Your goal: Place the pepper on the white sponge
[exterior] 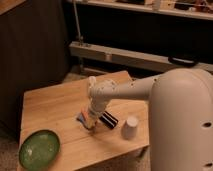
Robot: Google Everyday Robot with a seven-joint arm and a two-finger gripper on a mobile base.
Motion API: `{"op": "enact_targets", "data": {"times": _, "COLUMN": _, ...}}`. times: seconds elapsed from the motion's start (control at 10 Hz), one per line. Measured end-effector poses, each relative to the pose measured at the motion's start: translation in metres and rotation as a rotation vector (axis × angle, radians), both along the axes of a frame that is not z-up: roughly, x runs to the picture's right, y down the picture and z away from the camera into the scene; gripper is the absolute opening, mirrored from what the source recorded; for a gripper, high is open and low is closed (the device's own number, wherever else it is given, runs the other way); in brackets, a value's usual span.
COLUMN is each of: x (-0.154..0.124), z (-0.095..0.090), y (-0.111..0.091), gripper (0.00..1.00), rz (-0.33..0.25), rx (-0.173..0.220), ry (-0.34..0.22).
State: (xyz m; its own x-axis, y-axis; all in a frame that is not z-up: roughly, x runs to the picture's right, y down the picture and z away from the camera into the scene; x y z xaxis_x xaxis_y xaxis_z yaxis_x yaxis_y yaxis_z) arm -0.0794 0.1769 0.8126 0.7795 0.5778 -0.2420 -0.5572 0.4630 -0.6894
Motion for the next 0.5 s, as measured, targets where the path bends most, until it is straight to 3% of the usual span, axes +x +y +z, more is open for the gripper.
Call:
{"op": "enact_targets", "data": {"times": 0.3, "x": -0.006, "z": -0.005, "y": 0.000, "gripper": 0.80, "rz": 0.010, "rx": -0.014, "ry": -0.026}}
{"op": "enact_targets", "data": {"times": 0.5, "x": -0.003, "z": -0.012, "y": -0.015, "gripper": 0.80, "rz": 0.071, "rx": 0.001, "ry": -0.042}}
